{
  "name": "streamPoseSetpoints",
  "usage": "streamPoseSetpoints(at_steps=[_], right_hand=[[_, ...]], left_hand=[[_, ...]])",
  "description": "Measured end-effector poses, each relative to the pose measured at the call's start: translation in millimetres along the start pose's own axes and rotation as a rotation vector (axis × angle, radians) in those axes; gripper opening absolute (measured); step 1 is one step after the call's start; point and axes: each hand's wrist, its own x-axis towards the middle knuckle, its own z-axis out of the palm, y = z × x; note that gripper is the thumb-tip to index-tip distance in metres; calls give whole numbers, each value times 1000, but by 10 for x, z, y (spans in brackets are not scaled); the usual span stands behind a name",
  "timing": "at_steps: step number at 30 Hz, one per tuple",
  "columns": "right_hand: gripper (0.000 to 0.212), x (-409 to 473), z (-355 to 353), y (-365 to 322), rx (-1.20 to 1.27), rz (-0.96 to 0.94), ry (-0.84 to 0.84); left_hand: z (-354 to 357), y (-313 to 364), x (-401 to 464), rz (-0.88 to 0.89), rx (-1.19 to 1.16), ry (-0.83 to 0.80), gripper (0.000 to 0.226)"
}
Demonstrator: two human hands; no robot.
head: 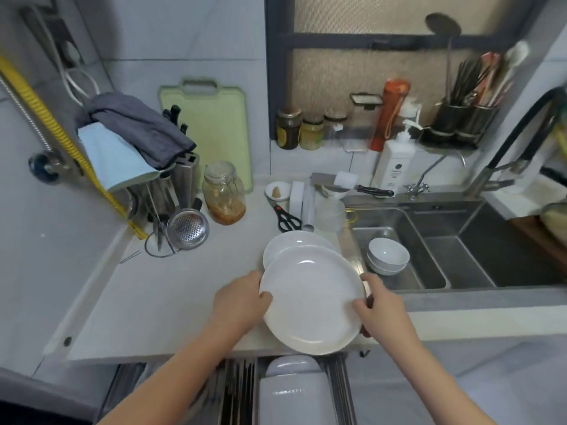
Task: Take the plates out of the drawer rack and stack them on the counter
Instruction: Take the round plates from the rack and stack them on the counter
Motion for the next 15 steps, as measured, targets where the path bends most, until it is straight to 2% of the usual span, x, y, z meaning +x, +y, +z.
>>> streamPoseSetpoints(at_steps=[6, 15], right_hand=[[33, 727, -114, -357, -39, -41, 2], [29, 1336, 88, -322, -276, -32, -114]], left_hand=[[-254, 134, 668, -68, -67, 45, 20], [-58, 99, 1256, -168, -43, -119, 30]])
